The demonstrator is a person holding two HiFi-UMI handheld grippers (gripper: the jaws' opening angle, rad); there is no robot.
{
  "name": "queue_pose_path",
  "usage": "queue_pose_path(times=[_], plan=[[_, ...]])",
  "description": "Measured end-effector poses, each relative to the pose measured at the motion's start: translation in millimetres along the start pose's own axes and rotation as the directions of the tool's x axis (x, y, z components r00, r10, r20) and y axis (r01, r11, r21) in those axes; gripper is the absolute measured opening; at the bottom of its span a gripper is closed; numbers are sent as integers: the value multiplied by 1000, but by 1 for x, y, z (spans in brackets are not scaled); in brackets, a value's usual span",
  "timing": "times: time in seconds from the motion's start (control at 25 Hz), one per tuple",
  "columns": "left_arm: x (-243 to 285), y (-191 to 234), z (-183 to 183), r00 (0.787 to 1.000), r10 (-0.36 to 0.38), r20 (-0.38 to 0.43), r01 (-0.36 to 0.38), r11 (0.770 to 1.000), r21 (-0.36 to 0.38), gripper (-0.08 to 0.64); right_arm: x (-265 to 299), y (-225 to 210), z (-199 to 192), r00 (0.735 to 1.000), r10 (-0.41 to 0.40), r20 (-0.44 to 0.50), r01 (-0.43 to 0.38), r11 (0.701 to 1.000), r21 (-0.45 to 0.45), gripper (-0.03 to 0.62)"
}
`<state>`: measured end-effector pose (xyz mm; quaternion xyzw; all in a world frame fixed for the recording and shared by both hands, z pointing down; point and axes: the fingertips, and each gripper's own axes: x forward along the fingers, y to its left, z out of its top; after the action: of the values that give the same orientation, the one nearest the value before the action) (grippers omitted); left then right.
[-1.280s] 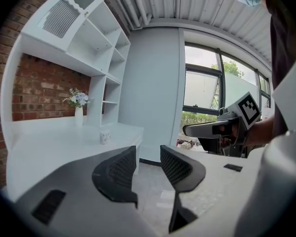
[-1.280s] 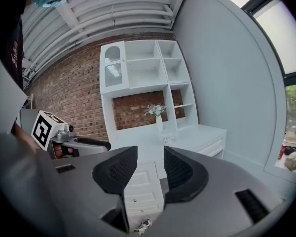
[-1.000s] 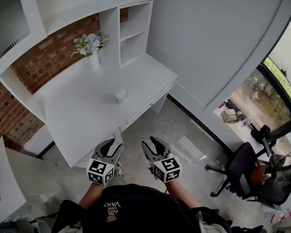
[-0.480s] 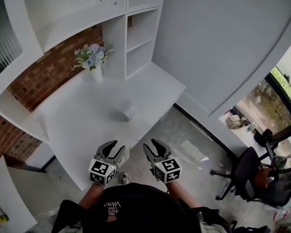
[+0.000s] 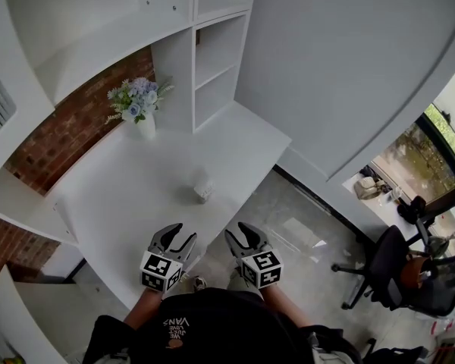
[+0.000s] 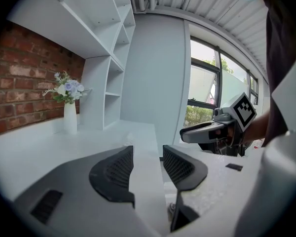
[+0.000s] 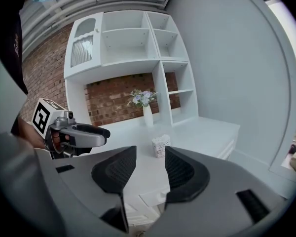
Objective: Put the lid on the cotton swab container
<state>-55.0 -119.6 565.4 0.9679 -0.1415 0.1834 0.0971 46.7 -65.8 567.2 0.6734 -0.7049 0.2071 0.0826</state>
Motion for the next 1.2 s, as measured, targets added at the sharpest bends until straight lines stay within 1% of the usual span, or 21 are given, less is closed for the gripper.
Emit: queue_pose_path(times=[0.12, 0.28, 0.4, 0.52, 0.68, 0.88, 1.04, 1.2], plan=[[14, 6, 3, 1000, 14, -14, -14, 1000, 10, 175, 14, -14, -2, 999, 22, -25, -22, 1000, -12, 164], [32, 14, 10, 999, 52, -12, -52, 998, 18, 179, 37, -33, 1, 995, 78, -63, -81, 995, -53, 172], [47, 17, 17, 996, 84, 1, -84, 996, 9, 179, 54, -48, 3, 988, 125, -96, -134, 986, -96, 176], [61, 25, 22, 992, 125, -5, -125, 992, 15, 179, 71, -60, 6, 975, 175, -134, -194, 970, -145, 183], [79, 37, 28, 982, 186, -26, -185, 982, 21, 187, 95, -74, 8, 955, 235, -179, -268, 944, -195, 193], [99, 44, 32, 971, 231, -55, -228, 972, 59, 210, 120, -87, 5, 925, 300, -232, -354, 905, -238, 201], [107, 51, 29, 961, 262, -86, -255, 963, 87, 224, 137, -86, -1, 891, 362, -274, -432, 861, -267, 201], [117, 53, 25, 954, 274, -123, -258, 957, 134, 238, 151, -85, -8, 854, 412, -316, -501, 814, -292, 201]])
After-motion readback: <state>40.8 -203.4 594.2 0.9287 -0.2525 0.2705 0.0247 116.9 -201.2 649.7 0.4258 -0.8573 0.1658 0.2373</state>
